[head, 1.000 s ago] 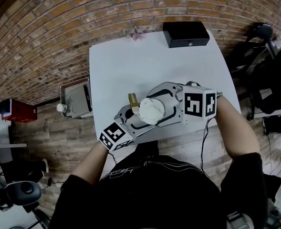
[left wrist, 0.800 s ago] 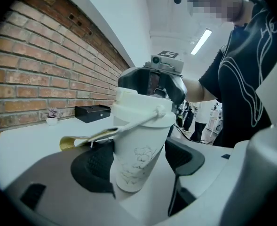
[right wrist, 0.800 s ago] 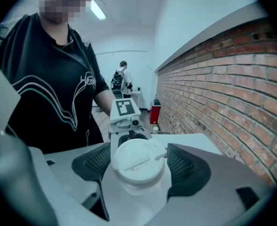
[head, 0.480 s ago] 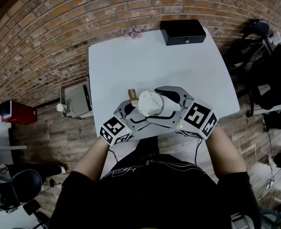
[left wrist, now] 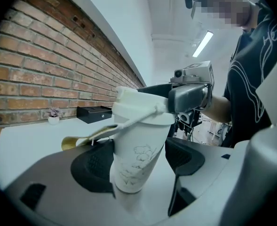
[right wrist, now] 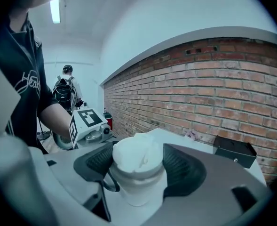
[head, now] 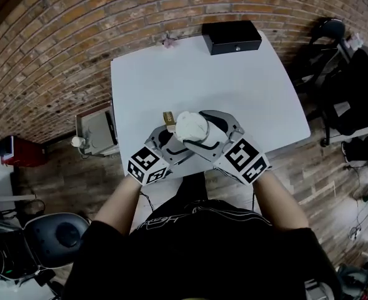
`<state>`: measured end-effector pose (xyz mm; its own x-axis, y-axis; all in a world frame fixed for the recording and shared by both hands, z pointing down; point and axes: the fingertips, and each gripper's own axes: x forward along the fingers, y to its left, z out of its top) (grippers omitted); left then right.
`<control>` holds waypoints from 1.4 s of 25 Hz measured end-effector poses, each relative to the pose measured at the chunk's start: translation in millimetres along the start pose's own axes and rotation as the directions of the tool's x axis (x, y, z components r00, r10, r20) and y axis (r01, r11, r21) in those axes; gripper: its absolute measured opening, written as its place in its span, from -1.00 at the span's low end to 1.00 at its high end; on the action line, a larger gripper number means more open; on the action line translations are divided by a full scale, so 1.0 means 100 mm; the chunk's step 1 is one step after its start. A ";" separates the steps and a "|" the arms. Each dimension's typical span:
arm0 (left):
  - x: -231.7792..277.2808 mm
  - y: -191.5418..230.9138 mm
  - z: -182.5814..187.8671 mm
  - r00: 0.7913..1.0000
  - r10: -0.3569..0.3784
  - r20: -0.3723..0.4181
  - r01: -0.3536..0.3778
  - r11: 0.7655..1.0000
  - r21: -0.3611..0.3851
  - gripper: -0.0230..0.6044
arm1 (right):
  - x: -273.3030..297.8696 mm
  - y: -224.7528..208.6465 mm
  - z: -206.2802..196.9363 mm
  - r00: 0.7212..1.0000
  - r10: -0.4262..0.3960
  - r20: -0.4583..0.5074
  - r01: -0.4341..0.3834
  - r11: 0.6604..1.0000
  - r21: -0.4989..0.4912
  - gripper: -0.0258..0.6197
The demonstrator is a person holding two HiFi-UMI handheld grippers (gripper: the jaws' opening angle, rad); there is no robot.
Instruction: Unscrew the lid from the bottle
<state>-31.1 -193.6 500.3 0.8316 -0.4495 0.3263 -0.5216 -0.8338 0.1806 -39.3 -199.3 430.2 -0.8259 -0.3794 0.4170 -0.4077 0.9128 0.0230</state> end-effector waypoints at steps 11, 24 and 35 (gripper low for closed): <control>-0.01 0.00 -0.01 1.000 -0.015 -0.012 0.015 1.000 0.002 0.21 | 0.01 0.04 0.00 0.981 0.192 -0.005 -0.192 0.976 -0.106 0.10; 0.00 -0.04 -0.02 0.997 -0.058 -0.043 0.058 0.998 0.007 0.21 | -0.03 0.13 -0.05 0.721 0.652 -0.235 -0.692 0.655 -0.304 0.11; 0.01 -0.03 -0.02 0.997 -0.068 -0.046 0.069 0.998 0.006 0.21 | -0.06 0.13 0.06 0.758 0.640 -0.125 -0.651 0.729 -0.212 0.18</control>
<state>-29.1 -190.9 501.7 0.8556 -0.3764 0.3555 -0.4621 -0.8648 0.1966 -42.4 -186.3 422.5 -0.8380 0.3161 0.4447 0.3232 0.9443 -0.0620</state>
